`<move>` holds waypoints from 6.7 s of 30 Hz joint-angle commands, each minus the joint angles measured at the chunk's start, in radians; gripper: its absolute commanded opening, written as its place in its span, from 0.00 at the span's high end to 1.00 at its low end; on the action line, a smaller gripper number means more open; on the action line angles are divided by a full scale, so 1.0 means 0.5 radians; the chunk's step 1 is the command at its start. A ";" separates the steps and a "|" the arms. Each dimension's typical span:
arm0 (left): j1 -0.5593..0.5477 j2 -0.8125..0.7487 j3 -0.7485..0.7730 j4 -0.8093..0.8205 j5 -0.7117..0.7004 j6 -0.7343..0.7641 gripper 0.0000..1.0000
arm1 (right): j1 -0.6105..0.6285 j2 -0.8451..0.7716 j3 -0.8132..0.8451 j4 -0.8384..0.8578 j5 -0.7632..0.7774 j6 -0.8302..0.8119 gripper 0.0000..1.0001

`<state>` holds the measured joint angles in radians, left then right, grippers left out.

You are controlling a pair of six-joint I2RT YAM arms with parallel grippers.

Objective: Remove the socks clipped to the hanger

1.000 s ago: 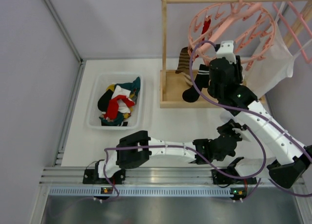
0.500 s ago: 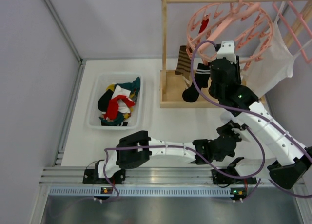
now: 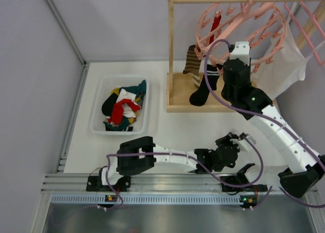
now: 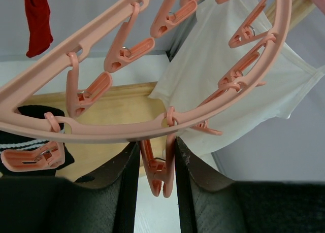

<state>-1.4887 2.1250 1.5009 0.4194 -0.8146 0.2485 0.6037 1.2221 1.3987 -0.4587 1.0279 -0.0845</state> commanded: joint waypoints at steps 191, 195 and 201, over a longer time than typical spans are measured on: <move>0.112 -0.142 0.232 -0.474 0.009 -0.460 1.00 | -0.428 -0.204 0.172 -0.297 -1.641 0.273 0.51; 0.112 -0.157 0.220 -0.474 0.025 -0.463 1.00 | -0.468 -0.195 0.179 -0.304 -1.703 0.276 0.50; 0.112 -0.167 0.213 -0.474 0.025 -0.460 1.00 | -0.499 -0.198 0.179 -0.279 -1.789 0.270 0.59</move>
<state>-1.4231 2.0953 1.6154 0.1780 -0.8196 0.0250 0.3740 1.1458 1.4792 -0.6796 0.1703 0.0486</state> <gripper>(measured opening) 0.020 0.422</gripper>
